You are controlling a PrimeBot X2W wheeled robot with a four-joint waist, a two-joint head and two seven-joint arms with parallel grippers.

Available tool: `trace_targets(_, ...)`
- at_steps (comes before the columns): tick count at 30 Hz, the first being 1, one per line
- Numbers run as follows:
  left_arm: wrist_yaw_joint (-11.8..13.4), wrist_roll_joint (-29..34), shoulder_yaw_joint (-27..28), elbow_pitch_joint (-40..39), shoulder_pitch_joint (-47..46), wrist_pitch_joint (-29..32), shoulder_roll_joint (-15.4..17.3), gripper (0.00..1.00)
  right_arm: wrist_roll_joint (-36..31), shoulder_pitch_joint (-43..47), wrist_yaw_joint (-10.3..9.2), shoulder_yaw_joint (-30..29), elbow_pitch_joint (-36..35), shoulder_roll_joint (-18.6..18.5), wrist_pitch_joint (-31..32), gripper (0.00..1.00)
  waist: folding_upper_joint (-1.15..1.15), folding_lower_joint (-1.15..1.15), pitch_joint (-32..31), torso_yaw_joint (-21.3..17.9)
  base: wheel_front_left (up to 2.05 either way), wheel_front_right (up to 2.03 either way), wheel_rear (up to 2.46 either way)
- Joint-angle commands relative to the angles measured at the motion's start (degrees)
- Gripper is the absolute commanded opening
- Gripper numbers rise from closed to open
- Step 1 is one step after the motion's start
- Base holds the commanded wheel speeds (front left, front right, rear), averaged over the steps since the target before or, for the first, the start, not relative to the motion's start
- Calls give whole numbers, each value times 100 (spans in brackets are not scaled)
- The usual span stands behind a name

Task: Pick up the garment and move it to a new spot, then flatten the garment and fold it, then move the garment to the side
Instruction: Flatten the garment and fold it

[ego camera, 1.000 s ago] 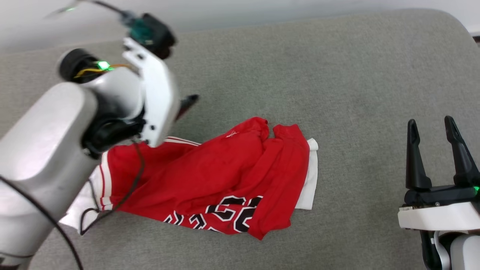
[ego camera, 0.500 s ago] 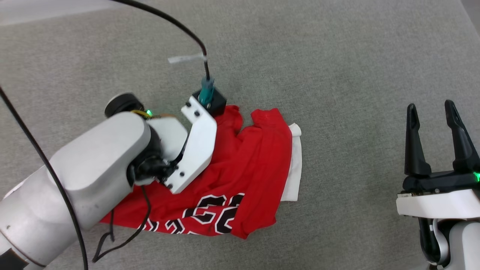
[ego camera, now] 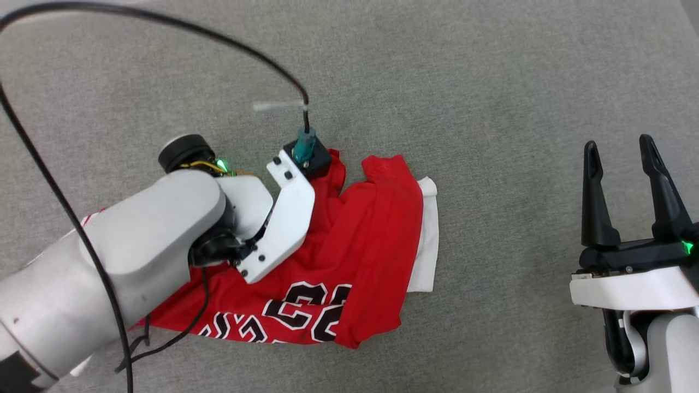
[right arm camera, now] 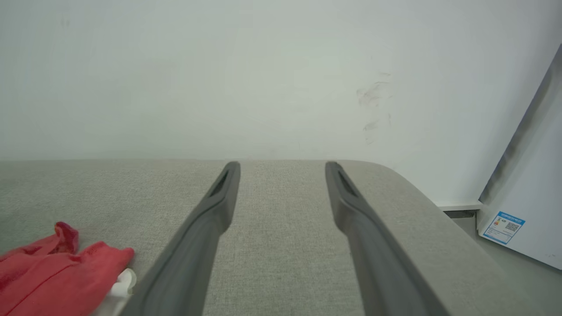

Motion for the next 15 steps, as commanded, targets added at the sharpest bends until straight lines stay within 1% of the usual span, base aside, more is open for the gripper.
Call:
trace_targets(1, 22, -31, 37, 100, -138, -250, -23, 0, -21, -10, -2, -20, -5, -20, -11, 100, 0, 0, -78, 23, 0, 0, 0)
trace_targets(8, 19, -206, 402, 94, -863, -1128, 46, 0, -45, 74, -2, -151, -91, -30, -11, 100, 0, 0, -237, 32, 0, 0, 0)
trace_targets(12, 19, -127, 584, 337, -1139, -1559, 96, 0, -48, 82, -2, -200, -127, -22, -11, 100, 0, 0, -227, 21, 0, 0, 0)
trace_targets(15, 19, -58, 537, 595, -1099, -1749, 114, 0, -40, 67, -2, -214, -140, -10, -11, 100, 0, 0, -182, 7, 0, 0, 0)
